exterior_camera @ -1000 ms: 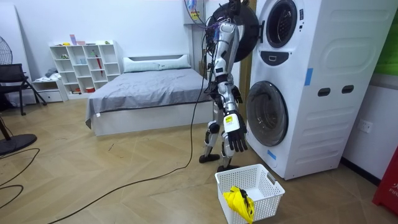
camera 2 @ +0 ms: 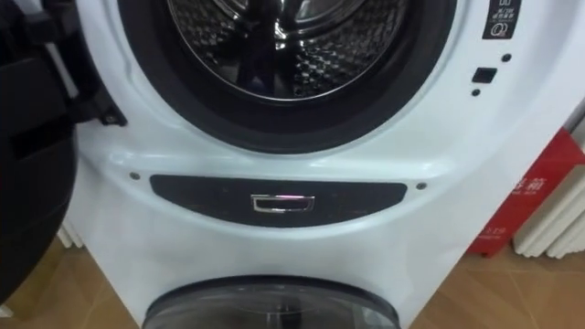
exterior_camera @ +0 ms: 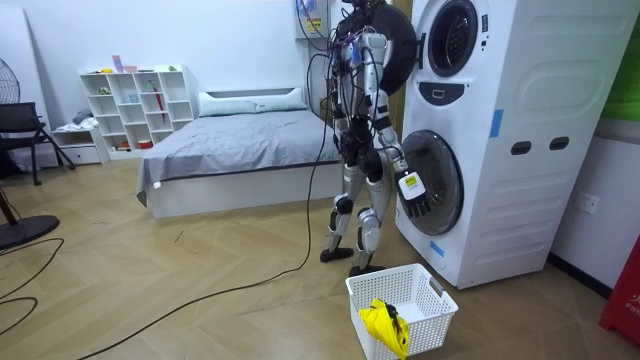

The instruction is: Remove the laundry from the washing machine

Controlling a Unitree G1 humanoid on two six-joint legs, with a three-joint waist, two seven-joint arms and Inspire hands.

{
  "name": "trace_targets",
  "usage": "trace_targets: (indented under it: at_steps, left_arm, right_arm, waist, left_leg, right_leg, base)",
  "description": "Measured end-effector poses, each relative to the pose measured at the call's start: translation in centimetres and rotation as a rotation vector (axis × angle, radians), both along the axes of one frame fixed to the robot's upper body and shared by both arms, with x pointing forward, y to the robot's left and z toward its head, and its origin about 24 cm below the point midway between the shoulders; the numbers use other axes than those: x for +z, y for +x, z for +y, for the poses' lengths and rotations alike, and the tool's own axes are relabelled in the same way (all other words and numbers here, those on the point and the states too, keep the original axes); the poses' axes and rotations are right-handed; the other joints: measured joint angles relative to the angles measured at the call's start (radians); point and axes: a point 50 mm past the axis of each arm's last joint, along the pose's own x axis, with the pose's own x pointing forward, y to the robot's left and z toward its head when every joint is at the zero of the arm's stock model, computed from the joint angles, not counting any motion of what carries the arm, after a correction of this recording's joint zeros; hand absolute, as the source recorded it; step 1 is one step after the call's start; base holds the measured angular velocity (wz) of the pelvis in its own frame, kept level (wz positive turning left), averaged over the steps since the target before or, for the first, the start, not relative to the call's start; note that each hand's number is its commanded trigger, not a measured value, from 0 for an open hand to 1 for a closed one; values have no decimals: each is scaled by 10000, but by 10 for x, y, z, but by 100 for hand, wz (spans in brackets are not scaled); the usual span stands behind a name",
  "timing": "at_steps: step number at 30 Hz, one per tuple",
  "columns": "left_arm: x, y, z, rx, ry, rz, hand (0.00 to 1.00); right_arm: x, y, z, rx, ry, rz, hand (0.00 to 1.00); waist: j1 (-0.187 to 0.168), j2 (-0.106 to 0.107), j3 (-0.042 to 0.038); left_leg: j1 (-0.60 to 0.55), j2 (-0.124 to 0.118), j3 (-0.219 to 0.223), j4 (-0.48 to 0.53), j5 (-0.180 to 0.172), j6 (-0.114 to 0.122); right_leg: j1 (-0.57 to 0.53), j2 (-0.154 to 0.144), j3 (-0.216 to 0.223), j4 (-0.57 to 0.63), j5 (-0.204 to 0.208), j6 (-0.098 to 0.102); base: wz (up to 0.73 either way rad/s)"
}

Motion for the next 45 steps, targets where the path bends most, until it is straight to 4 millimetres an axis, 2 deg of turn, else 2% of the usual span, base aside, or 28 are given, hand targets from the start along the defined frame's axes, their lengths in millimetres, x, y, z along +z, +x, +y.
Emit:
trace_targets:
  at_steps: [2, 9, 12, 15, 16, 18, 19, 21, 22, 23, 24, 26, 27, 29, 30, 32, 33, 34, 35, 36, 37, 38, 39, 40, 41, 43, 44, 45]
  left_arm:
    - [0, 3, -2, 42, -49, -84, 0]
    - [-2, 11, -9, 283, -108, -419, 0]
    - [0, 13, -7, 316, -5, -590, 0]
    - [1, 16, -9, 115, -151, -830, 0]
    - [2, 21, -12, 40, -358, -975, 0]
    - [4, 31, -16, -85, -574, -1382, 0]
    - [4, 34, -18, -124, -715, -1440, 0]
    - [9, 55, -19, -357, -808, -1969, 0]
    - [13, 74, -22, -521, -990, -2411, 0]
    - [14, 79, -24, -563, -1085, -2531, 0]
    - [21, 101, -28, -820, -1215, -3060, 0]
    - [28, 122, -36, -1329, -1387, -3510, 0]
    - [33, 137, -43, -1756, -1480, -3788, 0]
    - [39, 153, -54, -2293, -1592, -4115, 0]
    - [39, 153, -55, -2344, -1597, -4111, 0]
    - [35, 148, -58, -2565, -1585, -3919, 0]
    - [32, 142, -59, -2598, -1634, -3769, 0]
    - [27, 133, -57, -2478, -1639, -3477, 0]
    - [24, 127, -56, -2411, -1636, -3298, 0]
    - [17, 112, -53, -2256, -1650, -2822, 0]
    - [11, 100, -53, -2166, -1715, -2371, 0]
    - [8, 90, -50, -1979, -1728, -2153, 0]
    - [7, 86, -48, -1885, -1724, -2075, 0]
    - [6, 79, -44, -1792, -1672, -1925, 0]
    - [5, 75, -42, -1734, -1640, -1845, 0]
    - [2, 55, -34, -1079, -1576, -1542, 0]
    - [2, 49, -29, -701, -1518, -1484, 0]
    - [1, 48, -28, -617, -1514, -1473, 0]
  right_arm:
    - [-3, -5, 6, -1, 201, 171, 0]
    - [-3, -3, 10, 785, 288, 276, 0]
    - [-2, 2, 11, 1119, 302, 175, 0]
    - [1, 15, 10, 1816, 49, -46, 0]
    - [3, 20, 7, 1946, -83, -187, 0]
    - [6, 27, 3, 2164, -289, -365, 0]
    - [8, 32, 2, 2229, -361, -536, 0]
    - [9, 36, 3, 2293, -344, -784, 0]
    - [10, 39, 2, 2225, -354, -892, 0]
    - [11, 41, 2, 2190, -359, -933, 0]
    - [12, 44, 2, 2136, -349, -1053, 0]
    - [13, 50, 2, 1936, -277, -1253, 0]
    - [15, 55, 2, 1805, -241, -1412, 0]
    - [17, 64, 3, 1770, -204, -1647, 0]
    - [17, 64, 4, 1823, -189, -1621, 0]
    - [19, 69, 6, 1854, -152, -1809, 0]
    - [19, 69, 8, 1897, -129, -1821, 0]
    - [19, 70, 10, 1970, -69, -1851, 0]
    - [19, 69, 10, 1984, -58, -1863, 0]
    - [16, 62, 10, 1894, -20, -1707, 0]
    - [13, 49, 7, 1546, 47, -1432, 0]
    - [11, 41, 4, 1103, 118, -1285, 0]
    - [11, 40, 2, 961, 136, -1259, 0]
    - [11, 37, 0, 713, 181, -1227, 0]
    - [10, 35, -1, 604, 213, -1203, 0]
    - [9, 35, 2, 629, 368, -1165, 0]
    - [10, 41, 7, 771, 512, -1358, 0]
    - [10, 44, 8, 945, 515, -1453, 0]
  waist:
    - [-42, 72, 36]
    - [40, 145, 42]
    - [185, 111, 30]
    - [285, 24, 65]
    - [239, 58, 54]
    - [258, 342, 151]
    - [205, 467, 114]
    - [-85, 549, 67]
    - [-236, 566, 55]
    - [-288, 633, 49]
    - [-424, 722, 53]
    - [-510, 770, 69]
    - [-547, 835, 115]
    - [-544, 863, 128]
    - [-530, 855, 121]
    - [-539, 845, 92]
    - [-534, 763, 74]
    - [-528, 599, 40]
    - [-507, 537, 51]
    - [-523, 578, 98]
    - [-577, 651, 71]
    - [-578, 666, -3]
    - [-559, 621, 3]
    - [-530, 600, 18]
    - [-485, 536, 14]
    - [86, 294, -65]
    - [211, 130, -21]
    - [210, 102, 12]
  left_leg:
    - [23, -2, -34, -26, -14, 15]
    - [33, 79, -23, 52, -70, -55]
    - [-382, 260, 81, 1016, -483, -223]
    - [-1495, 364, 30, 3302, -597, -347]
    - [-1891, 442, -210, 4155, -603, -363]
    - [-2308, 790, -360, 5997, -642, -431]
    - [-2220, 1008, -433, 7130, -592, -564]
    - [-1902, 1073, -685, 7953, -573, -666]
    - [-1581, 1024, -858, 7912, -520, -817]
    - [-1394, 1031, -1005, 7793, -503, -918]
    - [-885, 995, -1147, 7316, -552, -1018]
    - [-255, 980, -1313, 6161, -681, -1110]
    - [103, 995, -1301, 5101, -939, -1118]
    - [486, 945, -1250, 3139, -1504, -927]
    - [570, 890, -1260, 2745, -1661, -855]
    - [711, 577, -1276, 1625, -1773, -613]
    - [717, 232, -1220, 1007, -1706, -298]
    - [628, -151, -970, 695, -1616, 17]
    - [541, -204, -631, 699, -1597, 195]
    - [397, -185, 170, 876, -1591, 252]
    - [299, -64, 470, 921, -1421, 216]
    - [220, -44, 596, 709, -1073, 171]
    - [215, -40, 695, 567, -901, 152]
    - [247, -28, 936, 334, -603, 72]
    - [301, -41, 1095, 207, -468, 25]
    - [266, -126, 1567, 274, -353, -60]
    - [152, -179, 1709, 536, -373, -138]
    - [52, -174, 1700, 628, -370, -168]
  right_leg:
    - [59, 5, -5, -16, -11, 14]
    - [64, 148, -40, 0, -53, -47]
    - [-236, 188, -84, 398, -238, -204]
    - [-615, 160, 3, 834, -415, -388]
    - [-624, 198, 5, 867, -471, -463]
    - [-748, 374, -2, 1252, -640, -637]
    - [-900, 520, -46, 1607, -758, -744]
    - [-1265, 525, -227, 2025, -851, -798]
    - [-1491, 514, -431, 2120, -815, -837]
    - [-1620, 513, -559, 2147, -775, -853]
    - [-1929, 510, -732, 2295, -745, -861]
    - [-2437, 503, -984, 2389, -548, -874]
    - [-2735, 513, -1122, 2352, -331, -862]
    - [-3257, 456, -1138, 2122, 282, -759]
    - [-3331, 435, -1096, 1980, 523, -723]
    - [-3339, 320, -946, 1178, 1481, -554]
    - [-3254, 189, -726, 423, 2245, -399]
    - [-3116, 60, -346, -327, 2983, -116]
    - [-3065, -67, -203, -473, 3178, 55]
    - [-3068, -218, -208, 362, 2631, 74]
    - [-3029, -452, -560, 1930, 1394, 93]
    - [-2909, -745, -787, 3313, 280, 390]
    - [-2748, -910, -847, 3913, -193, 475]
    - [-2191, -1238, -836, 4684, -1050, 509]
    - [-1844, -1425, -803, 4885, -1417, 563]
    - [-477, -1904, -504, 4598, -2356, 907]
    - [-156, -1914, -437, 3663, -2574, 1115]
    - [-52, -1859, -466, 3277, -2595, 1094]
  base:
    - [2]
    - [-1]
    - [-14]
    - [-22]
    - [-13]
    - [-24]
    - [-15]
    - [14]
    - [31]
    - [40]
    - [41]
    - [35]
    - [32]
    - [25]
    - [0]
    - [-6]
    - [-4]
    - [-4]
    - [7]
    - [40]
    - [72]
    - [76]
    - [74]
    - [50]
    - [35]
    - [-34]
    - [-53]
    - [-46]
